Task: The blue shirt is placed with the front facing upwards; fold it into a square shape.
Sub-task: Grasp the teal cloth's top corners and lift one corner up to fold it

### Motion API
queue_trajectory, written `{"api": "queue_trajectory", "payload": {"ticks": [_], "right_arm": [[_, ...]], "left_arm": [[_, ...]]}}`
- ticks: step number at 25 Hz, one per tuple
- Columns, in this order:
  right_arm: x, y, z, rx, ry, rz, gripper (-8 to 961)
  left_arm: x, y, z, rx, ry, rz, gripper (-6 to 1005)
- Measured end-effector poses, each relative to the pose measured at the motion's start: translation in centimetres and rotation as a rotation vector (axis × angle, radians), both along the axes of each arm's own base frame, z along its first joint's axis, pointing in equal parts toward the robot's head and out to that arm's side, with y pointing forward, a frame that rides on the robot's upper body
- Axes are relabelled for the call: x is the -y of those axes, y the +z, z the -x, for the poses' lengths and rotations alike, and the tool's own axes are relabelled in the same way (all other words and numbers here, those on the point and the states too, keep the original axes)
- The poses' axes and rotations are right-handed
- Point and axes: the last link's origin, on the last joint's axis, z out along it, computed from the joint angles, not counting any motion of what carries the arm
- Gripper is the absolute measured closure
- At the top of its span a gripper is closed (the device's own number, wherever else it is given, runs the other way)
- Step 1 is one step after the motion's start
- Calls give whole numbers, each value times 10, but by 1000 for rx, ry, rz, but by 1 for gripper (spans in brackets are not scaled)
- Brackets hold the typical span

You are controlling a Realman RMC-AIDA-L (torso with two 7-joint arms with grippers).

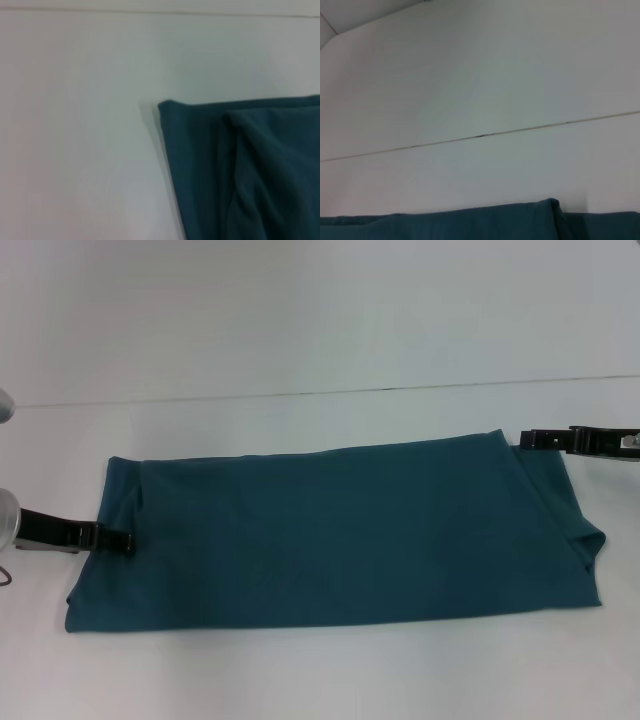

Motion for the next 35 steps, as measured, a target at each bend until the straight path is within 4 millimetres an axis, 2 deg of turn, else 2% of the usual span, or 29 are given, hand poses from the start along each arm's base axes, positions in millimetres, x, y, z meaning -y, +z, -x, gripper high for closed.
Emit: {"api": "queue_trajectory", "payload": {"ticks": [12, 17, 20, 25, 30, 35], "right_arm": [[2, -5, -3, -11, -15, 15, 134], [3, -6, -4, -12, -20, 20, 145], [4, -7, -6, -15, -24, 21, 151], [7, -6, -7, -47, -28, 9, 162], [11, -4, -6, -126, -2, -42, 172], [21, -8, -6, -193, 94, -133, 183]], "left_arm": [[1, -14, -12, 19, -76, 66, 141], [-1, -15, -16, 20, -105, 67, 279], [-2, -15, -19, 19, -119, 59, 501], [-1, -18, -27, 26, -145, 54, 773], [2, -15, -36, 69, -176, 52, 859], [4, 2, -50, 95, -228, 16, 945]]}}
